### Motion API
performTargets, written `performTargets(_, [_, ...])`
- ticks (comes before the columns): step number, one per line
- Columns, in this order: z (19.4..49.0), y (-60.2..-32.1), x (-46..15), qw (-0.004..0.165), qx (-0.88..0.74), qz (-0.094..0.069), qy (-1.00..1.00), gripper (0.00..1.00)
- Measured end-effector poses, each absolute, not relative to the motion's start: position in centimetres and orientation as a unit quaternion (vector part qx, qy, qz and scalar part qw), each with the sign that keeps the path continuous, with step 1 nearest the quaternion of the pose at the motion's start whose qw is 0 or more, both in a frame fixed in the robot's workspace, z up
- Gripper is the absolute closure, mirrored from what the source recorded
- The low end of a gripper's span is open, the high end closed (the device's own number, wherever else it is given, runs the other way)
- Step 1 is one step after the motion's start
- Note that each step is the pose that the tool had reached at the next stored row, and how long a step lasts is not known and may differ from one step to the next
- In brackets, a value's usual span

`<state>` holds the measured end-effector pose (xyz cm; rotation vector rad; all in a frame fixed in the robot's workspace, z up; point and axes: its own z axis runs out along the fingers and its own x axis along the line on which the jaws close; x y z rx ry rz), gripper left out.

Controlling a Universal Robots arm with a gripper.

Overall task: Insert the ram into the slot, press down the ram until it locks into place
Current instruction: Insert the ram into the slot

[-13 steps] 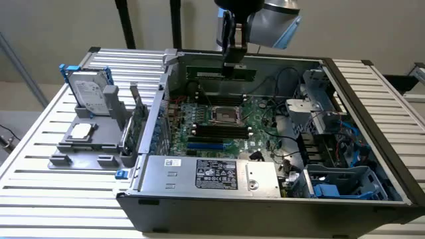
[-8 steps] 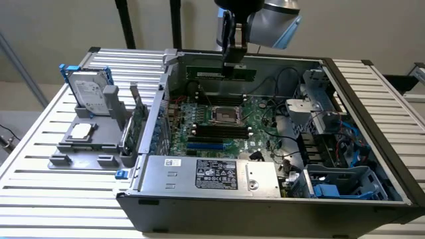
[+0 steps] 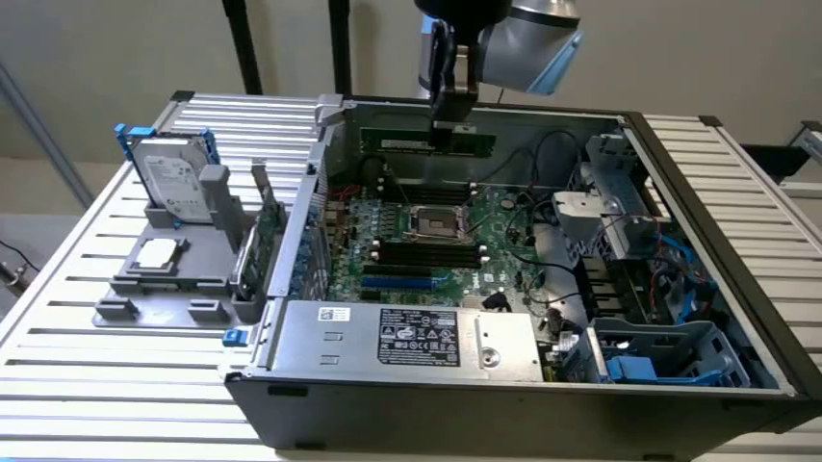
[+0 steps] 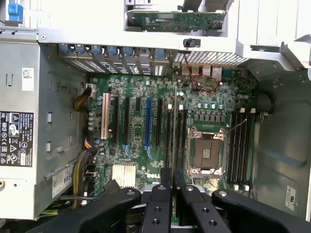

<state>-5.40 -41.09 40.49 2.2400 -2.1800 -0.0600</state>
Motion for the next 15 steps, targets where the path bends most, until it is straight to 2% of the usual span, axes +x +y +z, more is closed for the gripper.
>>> performTargets(15, [37.9,-39.9,-4.5,0.008,0.717,-0.019,-0.697,0.87])
